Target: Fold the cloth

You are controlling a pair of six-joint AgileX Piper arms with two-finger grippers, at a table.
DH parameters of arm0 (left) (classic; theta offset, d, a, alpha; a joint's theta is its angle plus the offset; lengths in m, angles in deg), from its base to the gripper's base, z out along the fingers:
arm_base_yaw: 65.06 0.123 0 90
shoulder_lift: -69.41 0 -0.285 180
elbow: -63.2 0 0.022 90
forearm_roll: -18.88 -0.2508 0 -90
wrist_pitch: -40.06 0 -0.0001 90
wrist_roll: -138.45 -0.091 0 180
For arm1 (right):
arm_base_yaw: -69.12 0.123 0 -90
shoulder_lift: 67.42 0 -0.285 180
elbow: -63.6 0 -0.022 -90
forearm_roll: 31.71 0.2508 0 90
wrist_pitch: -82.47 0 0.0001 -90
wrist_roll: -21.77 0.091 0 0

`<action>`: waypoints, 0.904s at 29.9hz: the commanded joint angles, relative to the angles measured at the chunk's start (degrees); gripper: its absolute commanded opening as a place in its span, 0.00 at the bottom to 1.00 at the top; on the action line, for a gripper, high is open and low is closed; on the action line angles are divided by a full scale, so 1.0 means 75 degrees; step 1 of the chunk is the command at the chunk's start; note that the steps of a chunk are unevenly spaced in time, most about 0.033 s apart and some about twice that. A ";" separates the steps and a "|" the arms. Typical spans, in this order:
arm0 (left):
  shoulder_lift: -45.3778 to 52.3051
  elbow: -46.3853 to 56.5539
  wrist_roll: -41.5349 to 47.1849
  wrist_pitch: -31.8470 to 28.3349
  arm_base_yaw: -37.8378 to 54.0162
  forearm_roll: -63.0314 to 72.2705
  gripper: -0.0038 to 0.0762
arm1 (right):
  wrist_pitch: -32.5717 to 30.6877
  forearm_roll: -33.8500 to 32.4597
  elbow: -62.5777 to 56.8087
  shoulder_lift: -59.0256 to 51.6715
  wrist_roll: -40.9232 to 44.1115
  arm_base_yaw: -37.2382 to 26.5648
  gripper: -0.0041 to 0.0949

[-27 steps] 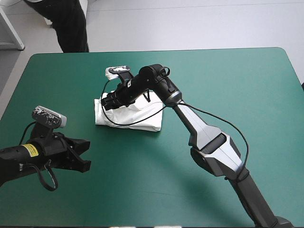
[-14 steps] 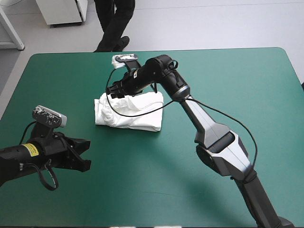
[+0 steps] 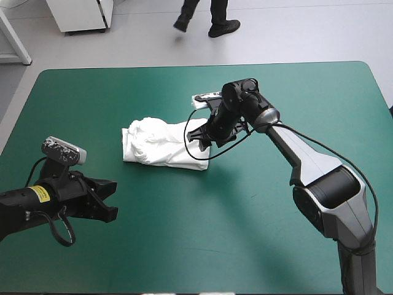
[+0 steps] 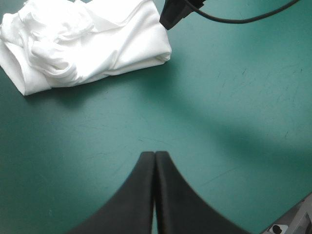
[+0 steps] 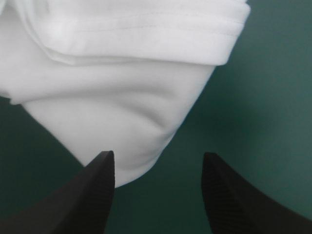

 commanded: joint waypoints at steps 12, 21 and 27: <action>0.0007 -0.0162 0.0021 -0.0513 -0.0001 0.0182 0.04 | 0.0854 0.0819 0.0169 0.0317 -0.0436 -0.0105 0.55; 0.0007 -0.0162 0.0021 -0.0717 -0.0001 0.0182 0.04 | 0.0872 0.0982 0.0183 0.0666 -0.0405 -0.0105 0.43; 0.0007 -0.0162 0.0021 -0.0750 -0.0001 0.0182 0.04 | 0.0670 0.0558 0.0183 0.0666 -0.0386 -0.0105 0.03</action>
